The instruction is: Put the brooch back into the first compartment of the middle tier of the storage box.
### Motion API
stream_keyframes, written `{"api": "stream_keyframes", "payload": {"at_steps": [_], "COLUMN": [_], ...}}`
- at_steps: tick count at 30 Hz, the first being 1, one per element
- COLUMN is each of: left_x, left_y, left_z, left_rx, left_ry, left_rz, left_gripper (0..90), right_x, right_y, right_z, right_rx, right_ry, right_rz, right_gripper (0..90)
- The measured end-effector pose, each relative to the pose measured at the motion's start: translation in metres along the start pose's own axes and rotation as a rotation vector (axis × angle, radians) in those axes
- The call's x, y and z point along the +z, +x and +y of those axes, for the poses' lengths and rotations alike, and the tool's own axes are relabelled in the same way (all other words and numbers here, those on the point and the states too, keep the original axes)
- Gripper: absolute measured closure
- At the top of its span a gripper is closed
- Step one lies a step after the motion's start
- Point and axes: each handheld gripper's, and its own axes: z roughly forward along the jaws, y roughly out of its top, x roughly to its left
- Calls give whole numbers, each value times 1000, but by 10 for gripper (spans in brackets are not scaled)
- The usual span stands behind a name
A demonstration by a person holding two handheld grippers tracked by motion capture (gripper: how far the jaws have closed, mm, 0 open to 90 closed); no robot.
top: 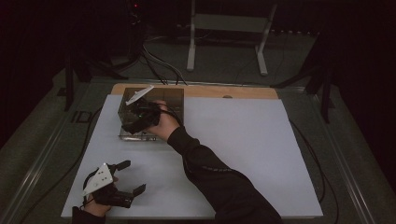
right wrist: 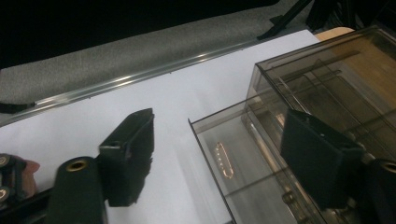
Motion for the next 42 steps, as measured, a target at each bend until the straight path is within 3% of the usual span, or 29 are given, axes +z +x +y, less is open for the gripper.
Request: {"api": "stream_keyframes", "payload": {"at_steps": [6,17,34,42], "left_x": [0,1,2,2], "left_y": [0,0,-1,-2], "left_z": [0,-1,0,0], "left_rx": [-1,4,6,9], "left_ry": [2,11,13,9], "left_rz": [-1,0,-2,0], "left_gripper": [3,3,3,3], "right_x": [-16,-52,-112,-132], "right_y": [-4,-13,-35,-42], "right_z": [-13,-33,-76,-99], "right_rx": [27,32,77,95], "right_ry": [-10,-50,-101,-109], "right_rz": [-17,-64,-122,-162], "right_gripper": [163,21,0,0]}}
